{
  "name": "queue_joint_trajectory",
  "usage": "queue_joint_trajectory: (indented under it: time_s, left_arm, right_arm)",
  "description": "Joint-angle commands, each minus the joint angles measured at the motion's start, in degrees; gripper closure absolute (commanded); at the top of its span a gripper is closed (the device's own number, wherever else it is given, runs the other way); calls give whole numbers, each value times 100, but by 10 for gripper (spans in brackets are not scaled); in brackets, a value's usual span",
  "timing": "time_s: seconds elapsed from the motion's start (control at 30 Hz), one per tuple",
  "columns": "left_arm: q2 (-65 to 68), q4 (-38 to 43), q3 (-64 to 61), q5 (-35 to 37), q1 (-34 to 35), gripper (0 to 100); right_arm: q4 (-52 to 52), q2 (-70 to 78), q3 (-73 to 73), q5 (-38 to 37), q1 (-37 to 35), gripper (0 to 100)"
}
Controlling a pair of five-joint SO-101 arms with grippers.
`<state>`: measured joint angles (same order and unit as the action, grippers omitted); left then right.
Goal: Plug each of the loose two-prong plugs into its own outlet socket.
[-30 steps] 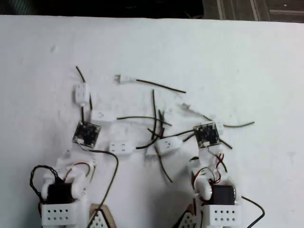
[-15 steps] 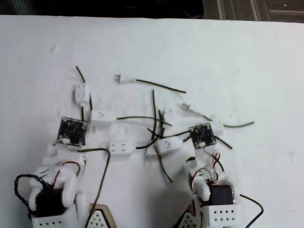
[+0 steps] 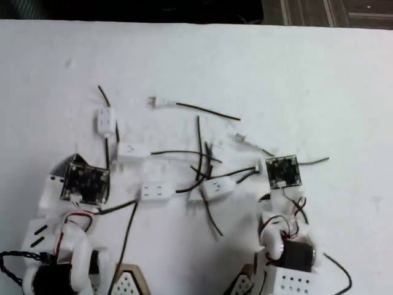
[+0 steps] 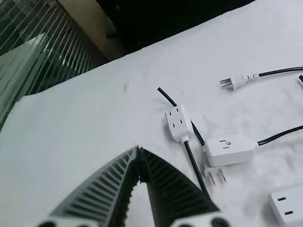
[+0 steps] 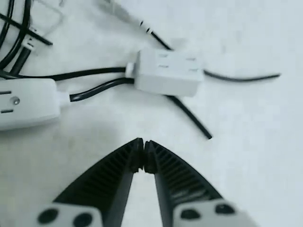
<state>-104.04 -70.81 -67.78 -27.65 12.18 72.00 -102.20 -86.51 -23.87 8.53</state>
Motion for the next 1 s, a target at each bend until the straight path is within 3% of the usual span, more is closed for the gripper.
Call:
queue_joint_trajectory:
  time_s: [0.0,0.17,0.47,0.73,0.97]
  left_arm:
    - [66,-62,202,-273,48,976]
    - [66,-492,229,-695,48,976]
    - [180,-642,246,-1029,-48,927]
    - [2633,-835,1530,-1011,-119,917]
    - [4541,-1213,3033,-1011,-1262,913]
  right_arm:
    - [66,40,738,-484,277,978]
    - [831,48,1574,-703,92,978]
    - [1182,66,2057,-1002,-154,978]
    - [1235,1525,2681,-1178,-154,980]
    - [1464,3196,3903,-1134,-127,980]
